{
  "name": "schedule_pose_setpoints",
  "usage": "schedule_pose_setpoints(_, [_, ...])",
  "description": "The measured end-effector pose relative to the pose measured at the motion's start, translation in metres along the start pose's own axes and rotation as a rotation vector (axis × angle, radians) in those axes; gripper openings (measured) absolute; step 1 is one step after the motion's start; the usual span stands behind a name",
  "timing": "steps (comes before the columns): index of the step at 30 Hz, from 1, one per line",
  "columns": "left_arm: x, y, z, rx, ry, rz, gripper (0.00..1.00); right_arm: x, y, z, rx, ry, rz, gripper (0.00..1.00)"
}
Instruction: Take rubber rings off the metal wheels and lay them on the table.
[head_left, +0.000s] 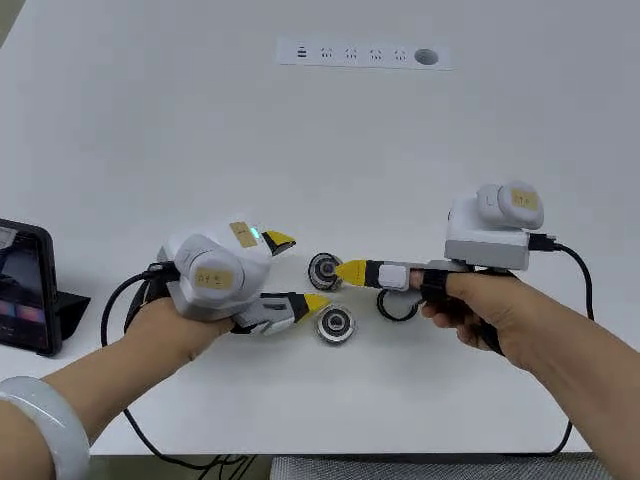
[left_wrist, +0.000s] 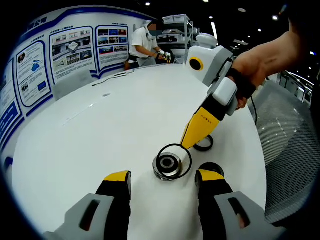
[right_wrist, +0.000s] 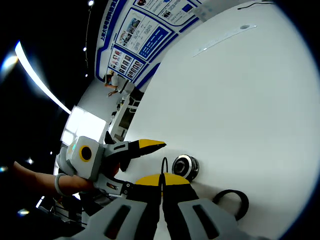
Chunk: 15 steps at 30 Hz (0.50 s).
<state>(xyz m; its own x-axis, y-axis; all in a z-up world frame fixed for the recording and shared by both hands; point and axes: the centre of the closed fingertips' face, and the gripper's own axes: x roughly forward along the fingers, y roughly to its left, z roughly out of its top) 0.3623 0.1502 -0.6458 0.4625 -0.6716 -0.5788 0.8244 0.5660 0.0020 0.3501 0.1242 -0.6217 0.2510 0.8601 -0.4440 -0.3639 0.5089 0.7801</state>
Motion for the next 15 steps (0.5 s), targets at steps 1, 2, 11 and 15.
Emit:
schedule_pose_setpoints(1, [-0.001, 0.001, 0.000, -0.003, -0.002, 0.000, 0.56, -0.001, 0.000, 0.000, 0.005, -0.006, 0.003, 0.02])
schedule_pose_setpoints(2, [-0.001, 0.001, 0.000, -0.005, -0.005, 0.000, 0.57, -0.002, 0.000, 0.000, 0.009, -0.008, 0.004, 0.02])
schedule_pose_setpoints(11, [-0.008, 0.000, -0.002, -0.027, -0.022, -0.002, 0.61, -0.017, -0.001, -0.004, 0.044, -0.042, 0.004, 0.02])
schedule_pose_setpoints(15, [-0.010, -0.001, -0.003, -0.041, -0.029, -0.005, 0.64, -0.025, -0.004, -0.008, 0.059, -0.058, -0.003, 0.02])
